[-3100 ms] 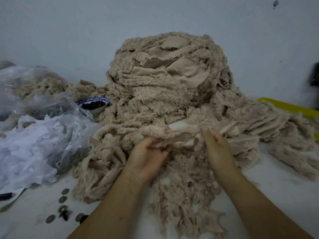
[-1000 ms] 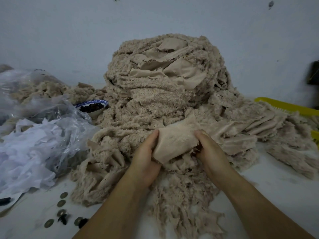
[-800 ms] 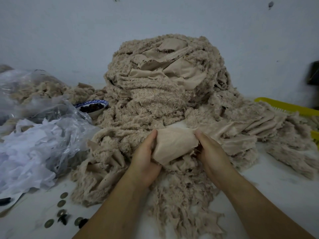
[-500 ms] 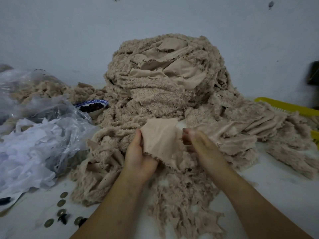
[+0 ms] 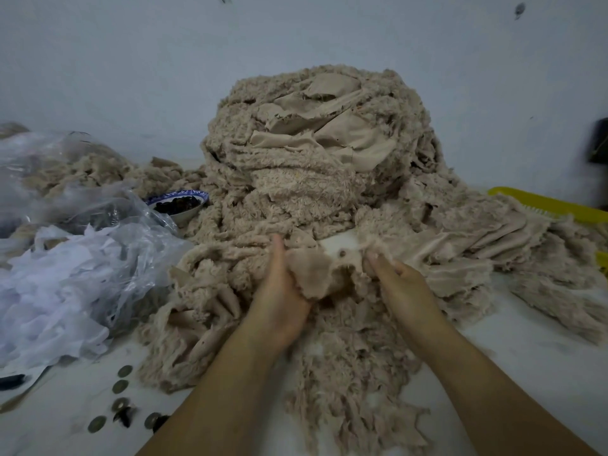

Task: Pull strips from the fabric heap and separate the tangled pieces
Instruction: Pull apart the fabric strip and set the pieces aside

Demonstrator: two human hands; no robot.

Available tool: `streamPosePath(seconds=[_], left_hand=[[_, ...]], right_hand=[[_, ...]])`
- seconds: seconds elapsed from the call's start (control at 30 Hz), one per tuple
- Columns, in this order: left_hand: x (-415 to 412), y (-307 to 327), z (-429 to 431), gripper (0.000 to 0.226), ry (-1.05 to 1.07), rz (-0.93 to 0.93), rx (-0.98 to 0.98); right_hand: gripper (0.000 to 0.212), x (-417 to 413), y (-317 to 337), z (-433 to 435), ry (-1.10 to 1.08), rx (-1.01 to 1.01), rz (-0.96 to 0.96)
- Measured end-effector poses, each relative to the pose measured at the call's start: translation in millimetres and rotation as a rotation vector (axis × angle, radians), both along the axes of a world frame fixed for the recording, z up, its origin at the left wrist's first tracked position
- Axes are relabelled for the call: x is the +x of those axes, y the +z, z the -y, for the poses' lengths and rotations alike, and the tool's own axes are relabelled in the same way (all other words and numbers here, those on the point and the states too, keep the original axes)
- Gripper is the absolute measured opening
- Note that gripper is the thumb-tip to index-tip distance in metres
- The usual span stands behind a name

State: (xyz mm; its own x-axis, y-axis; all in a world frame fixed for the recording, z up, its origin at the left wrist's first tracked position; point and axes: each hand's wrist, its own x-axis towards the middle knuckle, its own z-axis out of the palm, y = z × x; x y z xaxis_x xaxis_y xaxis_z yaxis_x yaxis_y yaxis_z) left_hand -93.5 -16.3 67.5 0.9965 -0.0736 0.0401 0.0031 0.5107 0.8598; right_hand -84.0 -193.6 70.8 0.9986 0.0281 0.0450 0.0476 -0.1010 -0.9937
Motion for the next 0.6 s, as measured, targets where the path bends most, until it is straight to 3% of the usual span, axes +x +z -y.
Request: streamPosePath(seconds=[0.1,0.2,0.27,0.33,0.47,0.6], left_hand=[[-12,2,14,0.092,0.031,-0.026,0.509],[-13,1,19,0.070,0.315,0.067,0.722],[-12,0,18,0.038,0.479,0.176,0.763],[-13,1,21,0.020,0.485,0.259,0.819],[-16,-5,33,0.015,0.209,0.278,0.856],[-13,-4,31,0.031,0.253,0.084,0.661]], right_hand=[[0.052,2,2,2,0.019,0.221,-0.058],[0.052,3,6,4,0.026,0.405,-0.064],[0.051,2,9,5,0.069,0.536,-0.063],[0.053,2,9,5,0.129,0.593,-0.059],[0.056,0,4,-3,0.250,0.522,-0.027],[0.053,0,1,-5,0.222,0.416,-0.064]])
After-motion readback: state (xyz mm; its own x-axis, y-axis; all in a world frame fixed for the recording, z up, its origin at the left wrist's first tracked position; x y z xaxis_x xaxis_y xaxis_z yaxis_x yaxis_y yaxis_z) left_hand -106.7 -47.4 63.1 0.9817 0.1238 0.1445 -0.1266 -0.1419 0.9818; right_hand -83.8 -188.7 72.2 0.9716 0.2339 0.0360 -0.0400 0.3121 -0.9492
